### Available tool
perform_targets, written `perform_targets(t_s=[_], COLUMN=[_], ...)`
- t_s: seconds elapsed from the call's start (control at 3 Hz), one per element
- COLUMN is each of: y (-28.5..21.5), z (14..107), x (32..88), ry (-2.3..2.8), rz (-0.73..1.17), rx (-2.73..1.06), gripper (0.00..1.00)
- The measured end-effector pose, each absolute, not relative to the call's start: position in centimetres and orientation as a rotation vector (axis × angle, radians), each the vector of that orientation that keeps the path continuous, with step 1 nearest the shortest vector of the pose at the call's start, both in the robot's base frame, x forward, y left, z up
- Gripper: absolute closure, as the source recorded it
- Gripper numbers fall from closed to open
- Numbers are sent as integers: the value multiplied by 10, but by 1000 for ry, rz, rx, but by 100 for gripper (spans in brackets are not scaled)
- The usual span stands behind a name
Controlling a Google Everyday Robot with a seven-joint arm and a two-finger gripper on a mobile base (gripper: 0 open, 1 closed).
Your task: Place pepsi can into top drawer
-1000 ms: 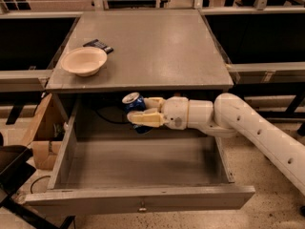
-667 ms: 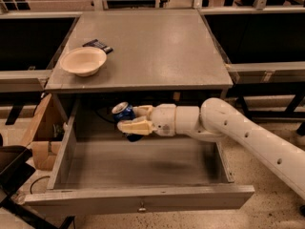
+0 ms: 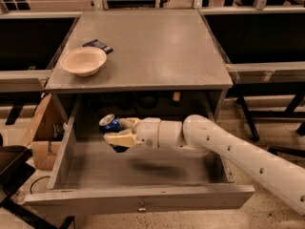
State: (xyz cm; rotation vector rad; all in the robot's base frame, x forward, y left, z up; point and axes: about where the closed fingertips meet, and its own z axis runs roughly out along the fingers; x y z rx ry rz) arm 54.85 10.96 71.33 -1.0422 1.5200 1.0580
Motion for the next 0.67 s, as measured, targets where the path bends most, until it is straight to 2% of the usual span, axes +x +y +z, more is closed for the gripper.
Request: perform_targets(t_s=[0.67], y=[124], z=[682], x=[542], ry=[1505], rz=[1119], rx=[-1028], gripper=[100])
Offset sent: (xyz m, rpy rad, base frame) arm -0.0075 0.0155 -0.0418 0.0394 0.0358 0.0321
